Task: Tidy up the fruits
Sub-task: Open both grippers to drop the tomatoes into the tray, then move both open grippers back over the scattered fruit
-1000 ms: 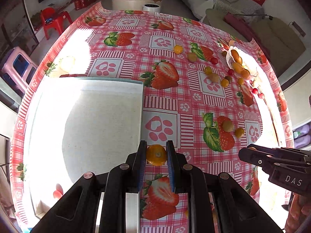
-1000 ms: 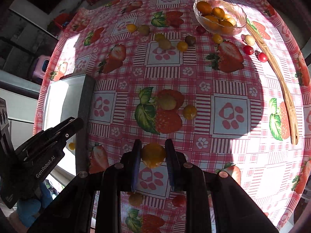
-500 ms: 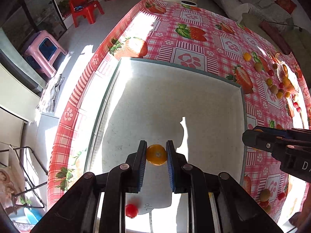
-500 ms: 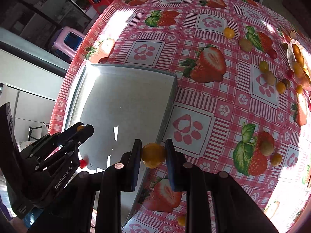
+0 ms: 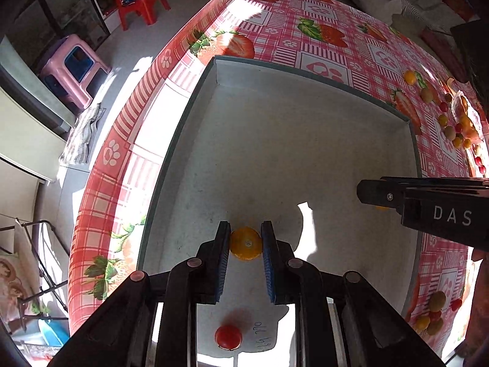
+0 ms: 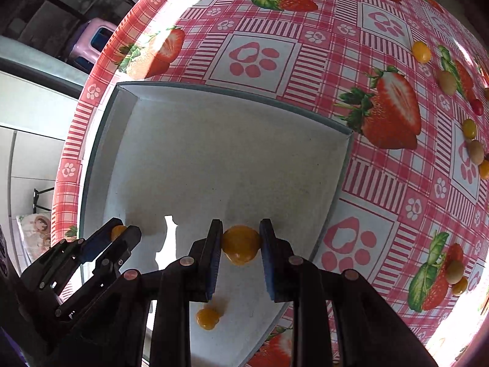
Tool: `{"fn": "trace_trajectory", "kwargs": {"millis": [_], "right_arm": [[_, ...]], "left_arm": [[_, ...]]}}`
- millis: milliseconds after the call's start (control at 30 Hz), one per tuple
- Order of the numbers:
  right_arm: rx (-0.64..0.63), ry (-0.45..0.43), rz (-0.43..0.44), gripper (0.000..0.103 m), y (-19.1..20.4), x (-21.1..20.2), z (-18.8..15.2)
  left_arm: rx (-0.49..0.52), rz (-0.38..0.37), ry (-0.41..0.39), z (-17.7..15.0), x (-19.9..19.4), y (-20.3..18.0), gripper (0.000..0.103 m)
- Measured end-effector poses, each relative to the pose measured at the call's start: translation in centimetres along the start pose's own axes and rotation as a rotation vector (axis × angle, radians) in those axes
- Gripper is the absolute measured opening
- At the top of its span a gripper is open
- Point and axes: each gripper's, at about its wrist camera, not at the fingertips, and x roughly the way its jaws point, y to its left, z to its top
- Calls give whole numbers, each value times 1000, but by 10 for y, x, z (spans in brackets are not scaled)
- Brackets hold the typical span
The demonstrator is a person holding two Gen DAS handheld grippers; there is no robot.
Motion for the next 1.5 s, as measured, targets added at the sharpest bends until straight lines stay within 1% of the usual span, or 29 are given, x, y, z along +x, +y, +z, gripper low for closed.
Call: {"fn": "trace_trajectory", "kwargs": {"millis": [67,100,133,167,200,233,300,333,400,500,633,733,867,1100,1233,1300,1400,1500], "right_arm": [[-14,-7,-15,28,3,0,1],[-21,-7,-18,29,5,0,2],[-24,-3,-14,31,6,1,2],[-24,0,-1,36,8,1,2],[-22,4,6,45,9,0,2],[-21,4,1,50,11,0,5],[-12,-20,4,64,10,-7,6],[-3,-36,14,68,10,-13,7],[11,-61,33,79,9,-26,6],[20,-105,49,80,2,-48,2],[48,-140,50,80,-18,-74,-8],[96,-150,31,80,-51,-89,-30],[175,-147,6,80,-95,-101,-60],[293,-103,-63,80,-167,-109,-124],[344,-84,-85,80,-198,-107,-145],[354,-82,-89,80,-208,-107,-150],[353,-82,-94,80,-216,-105,-153],[339,-86,-100,80,-220,-103,-152]], "left_arm": [[4,13,5,-1,2,1,24],[5,15,3,-2,1,1,28],[3,18,5,-2,1,2,53],[-1,28,-7,-3,-1,3,78],[-2,42,-37,-4,-6,3,81],[1,48,-54,-5,-10,4,81],[7,49,-37,-5,-11,4,81],[9,53,-27,-5,-11,4,81],[16,52,-18,-5,-14,3,81],[29,46,-22,-6,-22,-2,81],[84,40,-41,-9,-36,-21,81],[131,28,-51,-12,-45,-41,81],[192,-12,-62,-20,-60,-71,81],[321,-88,-61,-44,-81,-131,81],[394,-130,-24,-64,-79,-165,81],[408,-149,5,-71,-72,-178,81],[394,-179,52,-79,-59,-192,81],[368,-183,89,-85,-45,-202,81]]}}
